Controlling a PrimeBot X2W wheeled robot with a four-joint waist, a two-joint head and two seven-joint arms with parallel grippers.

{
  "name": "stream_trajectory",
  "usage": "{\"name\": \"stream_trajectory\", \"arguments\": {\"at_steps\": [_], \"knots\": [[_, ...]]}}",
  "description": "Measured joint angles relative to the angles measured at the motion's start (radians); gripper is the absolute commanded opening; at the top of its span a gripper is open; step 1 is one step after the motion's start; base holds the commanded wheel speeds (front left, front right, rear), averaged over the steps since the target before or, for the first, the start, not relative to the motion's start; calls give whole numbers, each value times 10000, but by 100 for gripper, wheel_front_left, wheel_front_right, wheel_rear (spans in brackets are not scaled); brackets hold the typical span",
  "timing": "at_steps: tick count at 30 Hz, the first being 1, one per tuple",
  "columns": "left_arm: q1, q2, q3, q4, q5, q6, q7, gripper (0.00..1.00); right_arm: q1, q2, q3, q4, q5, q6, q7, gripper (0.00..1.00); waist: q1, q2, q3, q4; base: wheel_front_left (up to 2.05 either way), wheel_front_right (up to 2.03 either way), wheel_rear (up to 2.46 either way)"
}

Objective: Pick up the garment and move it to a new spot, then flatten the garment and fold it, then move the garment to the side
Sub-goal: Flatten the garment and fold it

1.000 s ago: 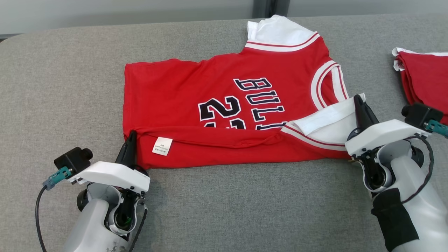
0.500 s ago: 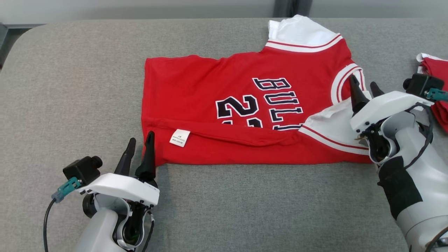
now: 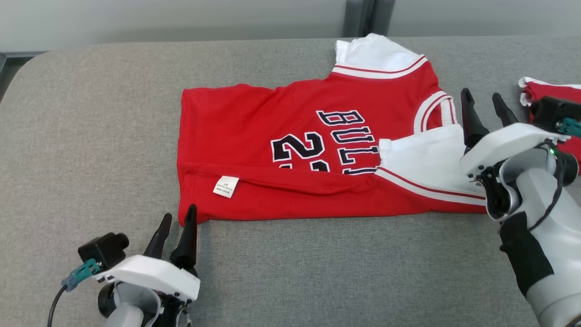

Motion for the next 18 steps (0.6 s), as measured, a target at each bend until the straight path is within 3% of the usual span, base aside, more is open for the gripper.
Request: {"name": "stream_trajectory", "arguments": {"at_steps": [7, 18], "knots": [[861, 571, 58, -481, -69, 857, 924, 100, 1998, -560, 247, -1914, -320, 0, -261, 100, 0, 0, -404, -384, 0, 0, 0], [719, 633, 268, -245, -351, 1415, 1480, 100, 4640, -299, -412, -4502, -836, 0, -134, 100, 0, 0, -370, -748, 0, 0, 0]]}}
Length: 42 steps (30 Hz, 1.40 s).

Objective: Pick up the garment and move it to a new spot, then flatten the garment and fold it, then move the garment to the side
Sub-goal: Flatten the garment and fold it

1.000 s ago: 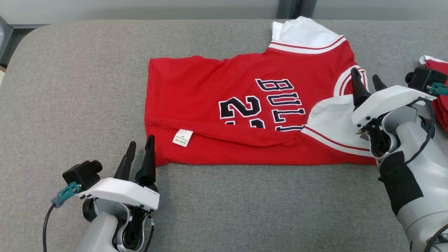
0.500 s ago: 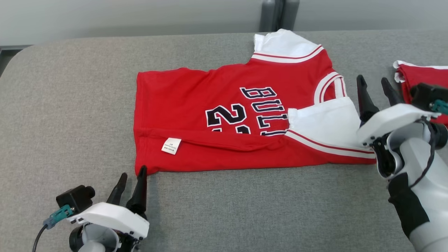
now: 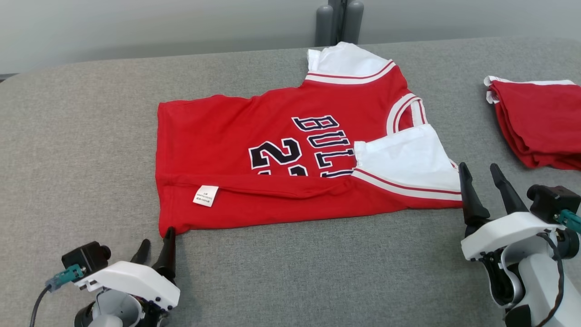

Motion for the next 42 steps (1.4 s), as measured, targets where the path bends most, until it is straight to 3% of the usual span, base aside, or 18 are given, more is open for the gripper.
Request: {"name": "stream_trajectory", "arguments": {"at_steps": [11, 12, 14, 18, 19, 20, 32, 33, 35, 36, 37, 42], "knots": [[-733, 171, -205, 619, 100, 251, 554, 100, 1112, 391, -610, -1833, -846, 0, 1258, 100, 0, 0, 260, -215, 0, 0, 0], [-800, 205, -295, 686, 178, 259, 610, 95, 1152, 401, -623, -1894, -1007, 2, 1446, 100, 0, 0, 264, -219, 0, 0, 0], [-912, 238, -483, 763, 320, 265, 796, 79, 1205, 449, -696, -1942, -1333, 2, 1839, 100, 0, 0, 264, -228, 0, 0, 0], [-1074, 288, -702, 869, 449, 349, 1072, 35, 1169, 554, -984, -1860, -2006, 0, 2539, 100, 0, 0, 266, -228, 0, 0, 0], [-1083, 299, -767, 894, 477, 359, 1133, 35, 1118, 591, -1024, -1774, -2142, 2, 2698, 100, 0, 0, 266, -228, 0, 0, 0], [-1104, 314, -825, 905, 543, 360, 1179, 0, 1036, 640, -1080, -1687, -2274, 2, 2851, 100, 0, 0, 266, -225, 0, 0, 0], [-1189, 199, -1133, 851, 556, 297, 1348, 0, -133, 876, -1517, 393, -2999, 2, 3787, 100, 0, 0, 255, 52, 0, 0, 0], [-1189, 184, -1152, 842, 556, 286, 1348, 0, -237, 876, -1480, 564, -2991, 2, 3854, 91, 0, 0, 248, 79, 0, 0, 0], [-1190, 159, -1187, 825, 556, 245, 1302, 0, -407, 876, -1342, 844, -2834, 0, 3931, 42, 0, 0, 234, 129, 0, 0, 0], [-1190, 151, -1202, 817, 558, 240, 1292, 0, -460, 878, -1283, 936, -2688, 0, 3975, 32, 0, 0, 223, 149, 0, 0, 0], [-1187, 148, -1206, 805, 566, 211, 1243, 0, -511, 888, -1243, 1014, -2560, 2, 3977, 1, 0, 0, 210, 162, 0, 0, 0], [-1181, 205, -1239, 688, 644, 81, 993, 0, -645, 918, -1154, 1152, -2140, 4, 3871, 0, 0, 0, 166, 183, 0, 0, 0]]}}
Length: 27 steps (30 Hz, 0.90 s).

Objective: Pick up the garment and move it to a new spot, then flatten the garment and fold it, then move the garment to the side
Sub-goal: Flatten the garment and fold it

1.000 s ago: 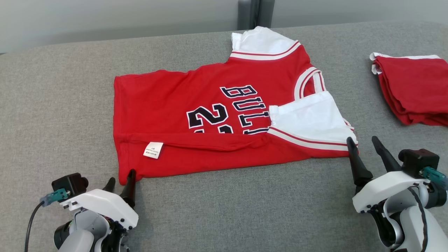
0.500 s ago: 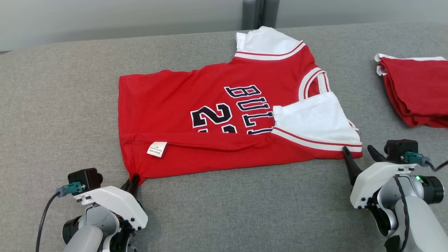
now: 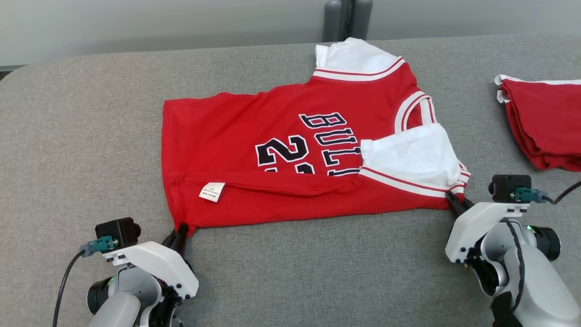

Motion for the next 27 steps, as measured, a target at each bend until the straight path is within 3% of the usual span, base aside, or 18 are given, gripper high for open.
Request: {"name": "stream_trajectory", "arguments": {"at_steps": [6, 15, 27], "knots": [[28, 174, 29, -729, 82, -86, -221, 0, 39, -301, -40, -802, 573, 0, -230, 0, 0, 0, -89, -36, 0, 0, 0], [1084, 769, 136, -2631, 44, 109, -4, 0, 1905, -894, -58, -3661, 1551, 0, 130, 0, 0, 1, -218, -127, 0, 0, 0], [3607, 1643, 128, -4964, -142, 809, 579, 0, 5718, -221, -907, -7497, 1563, 0, 1206, 0, 0, 1, -287, -299, 0, 0, 0]]}}
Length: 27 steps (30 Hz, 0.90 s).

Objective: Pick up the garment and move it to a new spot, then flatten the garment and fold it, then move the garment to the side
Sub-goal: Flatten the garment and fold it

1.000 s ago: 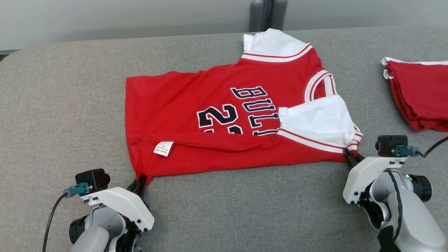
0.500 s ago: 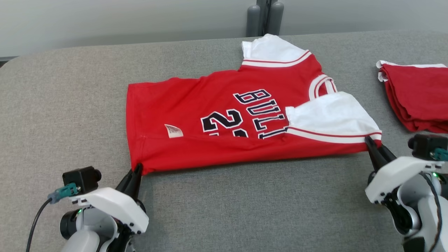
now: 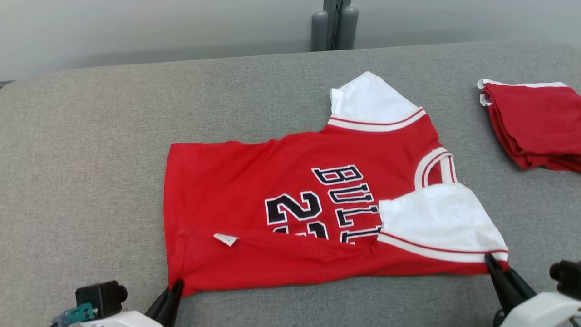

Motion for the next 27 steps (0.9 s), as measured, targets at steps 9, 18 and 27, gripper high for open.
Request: {"name": "stream_trajectory", "arguments": {"at_steps": [9, 18, 27], "knots": [[438, -48, -54, -73, -245, 119, 165, 0, 939, 259, -474, -242, 102, 0, 433, 0, 0, 0, -38, -89, 0, 0, 0], [406, -192, -115, 579, -330, 98, 81, 8, 942, 286, -395, 531, 362, 0, 301, 78, 0, 0, -20, -152, 0, 0, 0], [397, -38, 213, 834, -316, 13, -376, 100, 834, 286, -1070, 410, 67, -2, -82, 100, 0, 0, 4, -212, 0, 0, 0]]}}
